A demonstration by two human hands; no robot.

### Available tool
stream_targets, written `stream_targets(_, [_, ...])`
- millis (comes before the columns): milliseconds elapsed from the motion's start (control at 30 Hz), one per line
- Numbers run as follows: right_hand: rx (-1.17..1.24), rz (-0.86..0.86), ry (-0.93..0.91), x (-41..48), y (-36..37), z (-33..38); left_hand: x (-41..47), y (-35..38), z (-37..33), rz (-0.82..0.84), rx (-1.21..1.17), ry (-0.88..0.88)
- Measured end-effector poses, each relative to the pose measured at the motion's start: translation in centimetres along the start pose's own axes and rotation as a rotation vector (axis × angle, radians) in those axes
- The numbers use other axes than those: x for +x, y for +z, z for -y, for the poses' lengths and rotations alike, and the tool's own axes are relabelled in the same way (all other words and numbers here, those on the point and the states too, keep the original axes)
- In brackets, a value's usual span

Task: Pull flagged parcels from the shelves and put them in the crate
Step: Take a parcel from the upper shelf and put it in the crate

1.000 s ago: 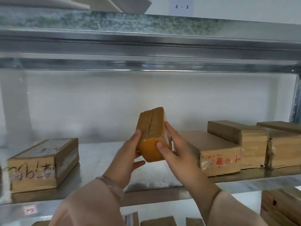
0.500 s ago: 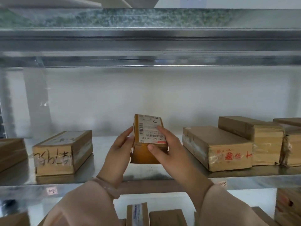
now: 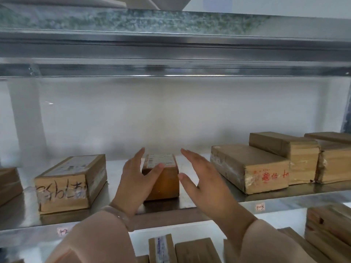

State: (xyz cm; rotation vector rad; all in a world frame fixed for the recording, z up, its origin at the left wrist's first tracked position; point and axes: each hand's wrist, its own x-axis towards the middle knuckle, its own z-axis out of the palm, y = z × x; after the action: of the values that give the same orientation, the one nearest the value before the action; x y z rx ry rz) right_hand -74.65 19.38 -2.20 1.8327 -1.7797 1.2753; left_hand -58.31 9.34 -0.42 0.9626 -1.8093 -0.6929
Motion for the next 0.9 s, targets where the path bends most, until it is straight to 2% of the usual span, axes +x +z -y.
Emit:
stream_targets(133, [-0.074, -0.14, 0.005, -1.0, -3.9, -0.9, -0.9, 0.6, -1.7, -0.141, 0.112, 0.341])
stream_targets(233, [-0.087, -0.278, 0.031, -1.8, -5.9, -1.7, -2.2, 2.1, -3.3, -0.107, 0.067, 0.494])
stream_targets(333, [-0.123, -0.31, 0.088, -3.0, -7.1, -3.2, -3.4, 4.6, -4.7, -0.028, 0.048, 0.552])
stream_targets(533, [-0.169, -0.352, 0.234, -4.0, -11.1, -7.5, -3.8, 11.4, -7.1, 0.214, -0.055, 0.437])
stream_targets(667, [-0.144, -0.315, 0.299, -4.7, -12.5, -10.6, -2.9, 16.0, -9.2, 0.213, -0.138, 0.317])
stream_targets(733, [-0.125, -0.268, 0.284, -5.2, -13.0, -11.9, -2.2, 18.2, -10.4, 0.217, -0.171, 0.202])
stream_targets(800, [-0.1, -0.241, 0.274, -5.5, -13.5, -13.1, -1.4, 20.3, -11.1, 0.228, -0.121, 0.108])
stream_targets(900, [-0.052, -0.233, 0.26, -5.6, -14.3, -14.7, -1.0, 22.2, -10.9, 0.239, 0.016, 0.066])
